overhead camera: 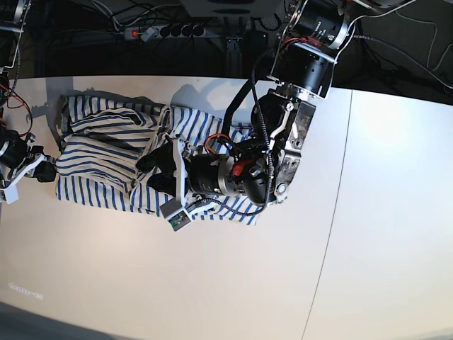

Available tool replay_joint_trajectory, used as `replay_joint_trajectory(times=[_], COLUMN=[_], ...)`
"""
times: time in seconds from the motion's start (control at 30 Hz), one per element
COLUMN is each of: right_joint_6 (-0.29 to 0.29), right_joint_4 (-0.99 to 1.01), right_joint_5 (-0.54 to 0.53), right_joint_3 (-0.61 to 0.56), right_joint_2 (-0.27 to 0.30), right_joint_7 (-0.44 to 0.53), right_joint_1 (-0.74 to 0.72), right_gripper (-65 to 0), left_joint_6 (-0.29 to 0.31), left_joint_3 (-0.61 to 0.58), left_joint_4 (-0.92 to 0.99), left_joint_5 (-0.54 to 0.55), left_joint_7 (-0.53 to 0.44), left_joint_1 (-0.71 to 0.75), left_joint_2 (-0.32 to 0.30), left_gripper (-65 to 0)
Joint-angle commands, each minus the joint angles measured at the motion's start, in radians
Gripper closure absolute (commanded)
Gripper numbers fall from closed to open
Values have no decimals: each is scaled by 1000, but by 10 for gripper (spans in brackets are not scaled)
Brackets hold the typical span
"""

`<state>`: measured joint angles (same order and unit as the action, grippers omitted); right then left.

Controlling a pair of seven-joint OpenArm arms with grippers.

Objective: Fold the T-shirt properly

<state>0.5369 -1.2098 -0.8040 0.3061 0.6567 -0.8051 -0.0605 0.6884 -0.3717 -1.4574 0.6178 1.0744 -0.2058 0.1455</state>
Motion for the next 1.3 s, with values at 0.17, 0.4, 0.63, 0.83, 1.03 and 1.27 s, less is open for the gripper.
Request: replay_joint_trajectory(times=[0.17, 0.4, 0.63, 0.83, 1.03, 1.27], right_joint_6=[65, 61, 61, 62, 64, 66], right_joint_4=[-15, -15, -3, 15, 104, 221], right_joint_5=[-15, -15, 2, -208, -270, -336], right_joint_3=[8, 8, 10, 8, -50, -53], right_joint_2=[28, 70, 152, 174, 163, 110], right_joint_7=[19, 9, -6, -232, -254, -281], right_joint_1=[-14, -14, -11, -8, -9, -9], right_gripper=[0, 0, -410, -445, -445, -445], left_joint_6=[-15, -14, -14, -15, -14, -14], left_joint_3=[52, 203, 217, 217, 217, 217], left_joint_4=[-13, -13, -13, -13, -13, -13], left_joint_5=[-18, -4, 72, 82, 81, 80], left_joint_7=[-27, -4, 11, 7, 7, 7], left_joint_1=[-50, -47, -18, -10, -7, -7], left_joint_2=[12, -4, -137, -194, -196, -196], left_gripper=[-304, -93, -108, -190, -190, -190])
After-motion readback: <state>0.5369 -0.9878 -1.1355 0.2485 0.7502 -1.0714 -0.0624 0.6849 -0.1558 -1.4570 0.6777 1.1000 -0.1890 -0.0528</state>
